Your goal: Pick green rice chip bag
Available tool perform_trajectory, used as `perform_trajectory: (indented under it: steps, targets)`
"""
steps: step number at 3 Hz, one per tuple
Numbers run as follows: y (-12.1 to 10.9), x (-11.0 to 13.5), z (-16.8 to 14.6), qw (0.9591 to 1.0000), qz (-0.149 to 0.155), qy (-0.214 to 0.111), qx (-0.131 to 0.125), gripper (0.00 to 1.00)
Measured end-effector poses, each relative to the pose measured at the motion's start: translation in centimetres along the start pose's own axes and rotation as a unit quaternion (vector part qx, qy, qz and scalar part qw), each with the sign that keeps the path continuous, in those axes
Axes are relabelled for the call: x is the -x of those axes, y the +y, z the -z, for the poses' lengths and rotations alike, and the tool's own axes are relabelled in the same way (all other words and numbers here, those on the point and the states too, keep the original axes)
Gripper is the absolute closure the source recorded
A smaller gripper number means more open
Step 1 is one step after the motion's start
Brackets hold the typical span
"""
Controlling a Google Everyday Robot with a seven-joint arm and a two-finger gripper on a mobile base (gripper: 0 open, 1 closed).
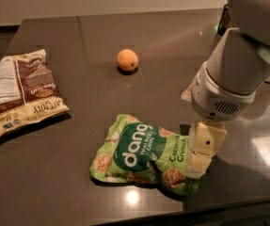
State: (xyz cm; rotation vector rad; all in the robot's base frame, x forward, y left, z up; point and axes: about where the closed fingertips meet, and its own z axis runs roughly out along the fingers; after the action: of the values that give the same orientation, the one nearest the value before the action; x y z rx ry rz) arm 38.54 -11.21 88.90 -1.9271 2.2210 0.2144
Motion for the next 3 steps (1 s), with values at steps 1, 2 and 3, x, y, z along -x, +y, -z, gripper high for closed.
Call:
perform_trajectory:
  steps: [1,2,3]
  targets:
    - [1.4,0.9,-1.2,0.9998,0.018,0.002,0.001,0.0]
    - [2.1,1.3,-2.5,0.9994,0.032,0.01,-0.002,0.0]
    - [2.4,1.6,-3.2,0.999,0.042,0.016,-0.003,0.18]
